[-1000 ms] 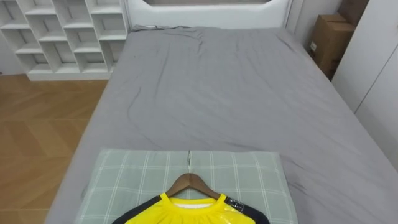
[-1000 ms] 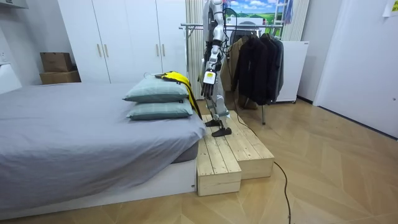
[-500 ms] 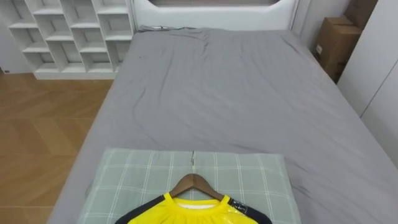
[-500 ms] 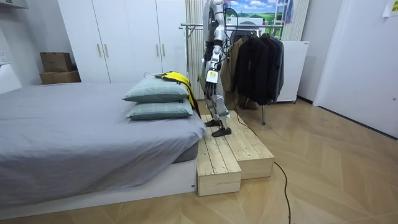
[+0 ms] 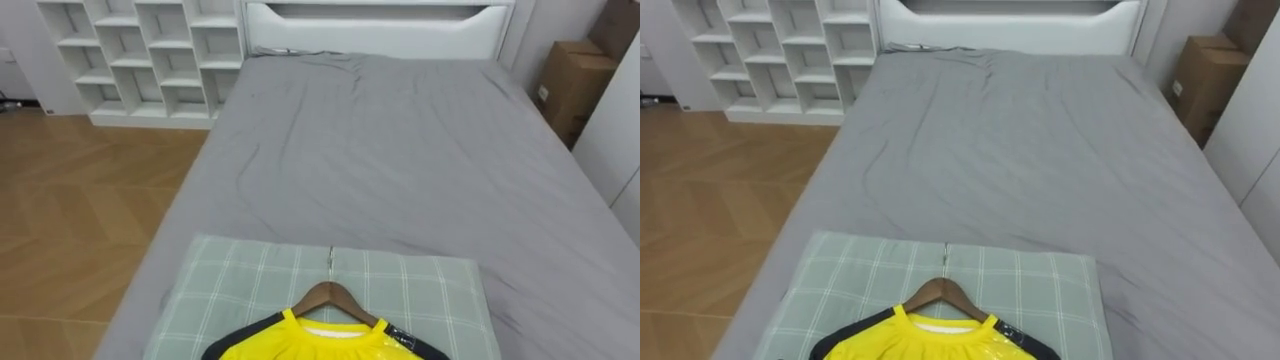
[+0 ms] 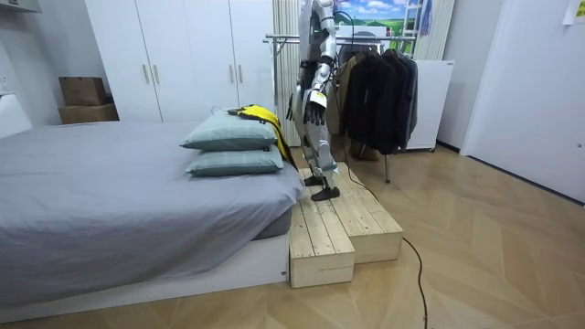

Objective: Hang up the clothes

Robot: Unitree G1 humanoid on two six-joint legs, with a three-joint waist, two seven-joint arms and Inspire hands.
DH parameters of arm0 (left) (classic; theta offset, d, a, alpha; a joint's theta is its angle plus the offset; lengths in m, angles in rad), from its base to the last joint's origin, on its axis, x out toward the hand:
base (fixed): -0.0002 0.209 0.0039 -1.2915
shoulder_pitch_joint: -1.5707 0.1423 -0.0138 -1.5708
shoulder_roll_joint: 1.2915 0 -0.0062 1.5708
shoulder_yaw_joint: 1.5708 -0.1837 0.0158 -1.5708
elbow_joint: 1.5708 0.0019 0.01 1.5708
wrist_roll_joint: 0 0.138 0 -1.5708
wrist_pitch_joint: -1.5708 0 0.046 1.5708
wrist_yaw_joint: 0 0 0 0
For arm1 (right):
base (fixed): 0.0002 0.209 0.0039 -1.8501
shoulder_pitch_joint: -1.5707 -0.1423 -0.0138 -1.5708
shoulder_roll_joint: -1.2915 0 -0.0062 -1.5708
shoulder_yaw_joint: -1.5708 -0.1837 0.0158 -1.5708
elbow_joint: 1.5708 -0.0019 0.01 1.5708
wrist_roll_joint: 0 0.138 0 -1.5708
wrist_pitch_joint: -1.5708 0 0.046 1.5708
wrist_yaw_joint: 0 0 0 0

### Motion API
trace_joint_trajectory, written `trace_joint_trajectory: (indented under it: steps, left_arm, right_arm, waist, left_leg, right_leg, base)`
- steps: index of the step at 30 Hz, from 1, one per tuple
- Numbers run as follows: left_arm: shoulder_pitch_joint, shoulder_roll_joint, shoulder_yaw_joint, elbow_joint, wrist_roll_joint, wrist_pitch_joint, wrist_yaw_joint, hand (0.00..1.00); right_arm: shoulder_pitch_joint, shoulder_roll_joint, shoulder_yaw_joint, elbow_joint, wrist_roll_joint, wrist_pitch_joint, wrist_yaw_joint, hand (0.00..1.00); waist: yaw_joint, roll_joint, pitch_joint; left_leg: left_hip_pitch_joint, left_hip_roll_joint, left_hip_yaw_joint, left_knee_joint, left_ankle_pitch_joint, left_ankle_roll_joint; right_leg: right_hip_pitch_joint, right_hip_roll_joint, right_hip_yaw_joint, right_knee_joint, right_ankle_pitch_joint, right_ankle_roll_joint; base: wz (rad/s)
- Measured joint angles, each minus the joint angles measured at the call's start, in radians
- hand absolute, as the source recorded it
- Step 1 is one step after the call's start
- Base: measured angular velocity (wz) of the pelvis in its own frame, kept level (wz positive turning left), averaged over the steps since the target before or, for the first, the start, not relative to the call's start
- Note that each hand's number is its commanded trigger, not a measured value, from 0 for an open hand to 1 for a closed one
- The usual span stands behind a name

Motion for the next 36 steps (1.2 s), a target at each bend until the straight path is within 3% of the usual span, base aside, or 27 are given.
trace_joint_trajectory:
  steps: [6, 13, 17, 21, 24, 33, 36]
  left_arm:
    - [-0.015, 0.005, -0.010, -0.115, 0.119, -0.038, 0.172, 0.00]
    - [-0.019, 0.011, -0.024, -0.257, 0.276, -0.065, 0.286, 0.00]
    - [-0.027, 0.025, -0.069, -0.393, 0.422, -0.063, 0.307, 0.00]
    - [-0.054, 0.046, -0.094, -0.423, 0.557, -0.061, 0.318, 0.00]
    - [-0.111, 0.050, -0.107, -0.425, 0.626, -0.052, 0.319, 0.00]
    - [-0.139, 0.054, -0.210, -0.490, 0.788, -0.036, 0.316, 0.00]
    - [-0.139, 0.053, -0.249, -0.493, 0.793, -0.039, 0.307, 0.00]
  right_arm:
    - [-0.003, -0.009, 0.001, 0.002, -0.009, 0.000, 0.002, 0.00]
    - [0.003, -0.010, 0.004, -0.002, -0.035, -0.008, -0.001, 0.00]
    - [0.003, -0.012, 0.003, -0.001, -0.044, -0.008, -0.001, 0.00]
    - [0.010, -0.010, 0.002, -0.013, -0.042, -0.008, 0.004, 0.00]
    - [0.011, -0.014, 0.004, -0.014, -0.042, -0.007, 0.003, 0.00]
    - [0.010, -0.020, 0.007, -0.001, -0.081, -0.008, 0.001, 0.00]
    - [0.001, -0.020, 0.013, 0.014, -0.089, -0.008, 0.001, 0.00]
  waist:
    - [-0.016, 0.011, -0.0013]
    - [-0.031, 0.014, -0.0020]
    - [-0.041, 0.014, -0.0053]
    - [-0.061, 0.023, -0.0053]
    - [-0.064, 0.030, 0.0016]
    - [-0.090, 0.035, 0.0059]
    - [-0.097, 0.034, 0.0064]
  left_leg:
    - [-0.006, -0.003, -0.017, 0.002, 0.000, 0.000]
    - [-0.009, -0.003, -0.019, 0.002, 0.000, 0.000]
    - [-0.015, -0.003, -0.027, 0.003, 0.000, 0.000]
    - [0.002, -0.003, -0.024, 0.002, 0.000, 0.000]
    - [0.000, -0.003, -0.023, 0.002, 0.000, 0.000]
    - [0.000, -0.003, -0.015, 0.001, 0.000, 0.000]
    - [0.000, -0.003, -0.011, 0.001, 0.000, 0.000]
  right_leg:
    - [-0.002, -0.003, -0.015, 0.003, -0.003, 0.004]
    - [-0.003, -0.003, -0.013, 0.001, -0.003, 0.004]
    - [-0.003, -0.003, -0.016, 0.003, 0.002, 0.004]
    - [0.015, -0.002, -0.014, 0.000, 0.004, 0.005]
    - [0.012, -0.002, -0.014, -0.001, 0.004, 0.005]
    - [0.010, -0.004, -0.013, 0.000, 0.004, 0.005]
    - [0.007, -0.004, -0.007, 0.001, 0.004, 0.005]
  base:
    - [0.08]
    - [0.00]
    - [0.02]
    - [-0.03]
    - [0.00]
    - [-0.01]
    - [-0.05]
